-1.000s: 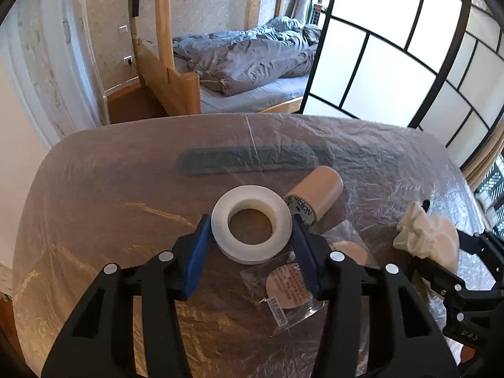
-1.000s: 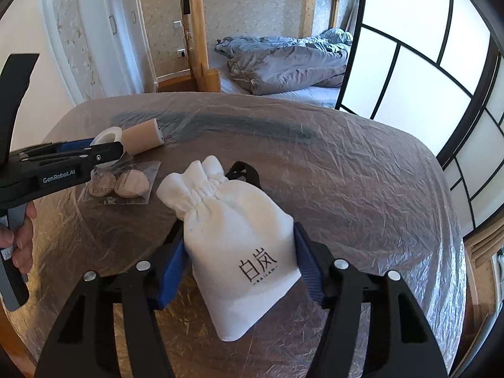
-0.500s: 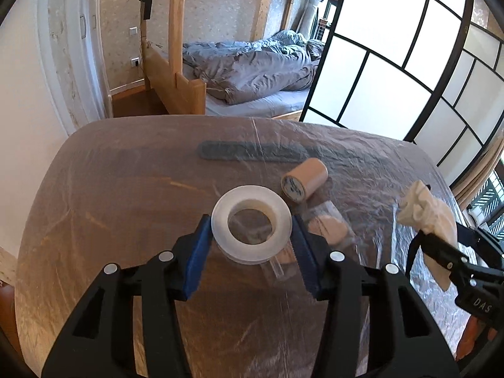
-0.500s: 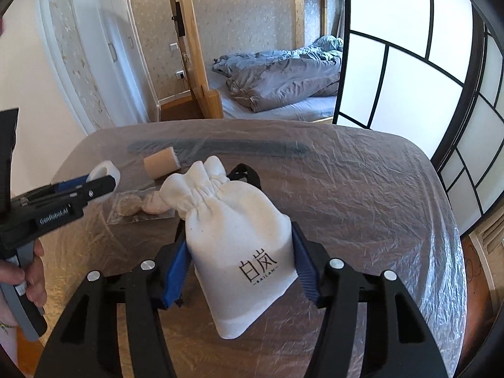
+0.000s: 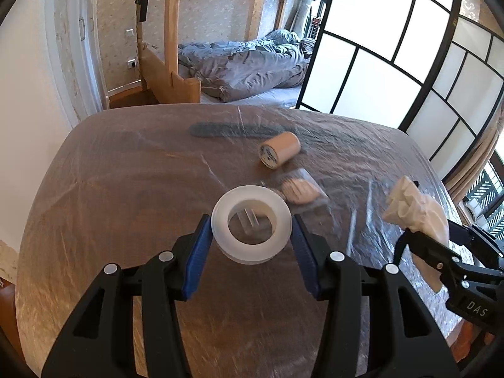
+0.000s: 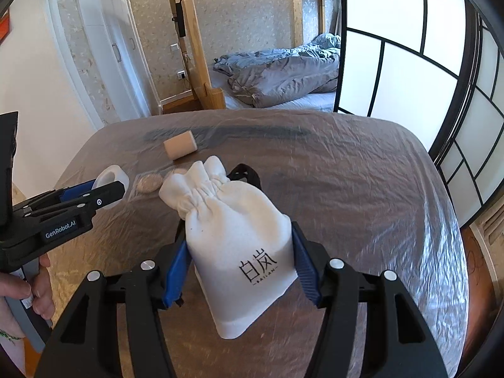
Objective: Collect trash
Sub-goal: 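Grasp the white drawstring pouch with the right gripper while the left grasps the white tape roll, then carry the pouch with the right gripper over the bucket while the left carries the tape roll, then open both grippers to drop the pouch and tape roll into the bucket, then move both grippers back to the table toward the beige roll and sponge packet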
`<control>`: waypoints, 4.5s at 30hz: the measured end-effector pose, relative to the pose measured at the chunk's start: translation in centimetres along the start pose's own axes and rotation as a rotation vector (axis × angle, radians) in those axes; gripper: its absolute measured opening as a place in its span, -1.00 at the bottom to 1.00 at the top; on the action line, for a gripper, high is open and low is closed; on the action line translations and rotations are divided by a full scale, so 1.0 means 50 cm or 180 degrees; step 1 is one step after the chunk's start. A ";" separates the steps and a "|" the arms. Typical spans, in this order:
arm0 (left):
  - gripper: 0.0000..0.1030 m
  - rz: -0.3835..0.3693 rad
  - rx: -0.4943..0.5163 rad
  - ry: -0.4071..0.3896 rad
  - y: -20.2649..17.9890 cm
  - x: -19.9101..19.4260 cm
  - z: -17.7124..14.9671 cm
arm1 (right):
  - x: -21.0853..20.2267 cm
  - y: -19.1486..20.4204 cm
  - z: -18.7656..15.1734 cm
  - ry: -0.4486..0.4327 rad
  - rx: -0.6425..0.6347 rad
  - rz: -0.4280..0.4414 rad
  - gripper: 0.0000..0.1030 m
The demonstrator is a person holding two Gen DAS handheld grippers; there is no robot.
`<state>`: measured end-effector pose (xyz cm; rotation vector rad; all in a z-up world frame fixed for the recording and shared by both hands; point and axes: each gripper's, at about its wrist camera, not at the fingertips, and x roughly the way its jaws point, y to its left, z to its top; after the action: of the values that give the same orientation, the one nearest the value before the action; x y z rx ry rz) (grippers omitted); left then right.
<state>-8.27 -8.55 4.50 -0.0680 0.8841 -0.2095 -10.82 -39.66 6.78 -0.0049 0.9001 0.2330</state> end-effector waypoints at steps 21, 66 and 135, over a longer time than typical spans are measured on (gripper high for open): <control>0.01 0.0018 0.0017 0.0026 -0.083 -0.104 -0.166 | -0.122 0.014 -0.144 0.0012 -0.0103 0.0165 0.14; 0.01 -0.0075 0.0147 0.0223 -0.076 -0.306 -0.491 | -0.303 0.121 -0.491 0.0299 0.0138 0.0021 0.14; 0.64 0.0162 0.0232 0.0319 -0.102 -0.251 -0.473 | -0.288 0.047 -0.421 0.0131 0.0307 0.0113 0.41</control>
<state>-35.07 -10.24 -0.20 0.0331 0.9760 -0.1987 -36.22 -42.35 5.05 0.0960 0.9523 0.2232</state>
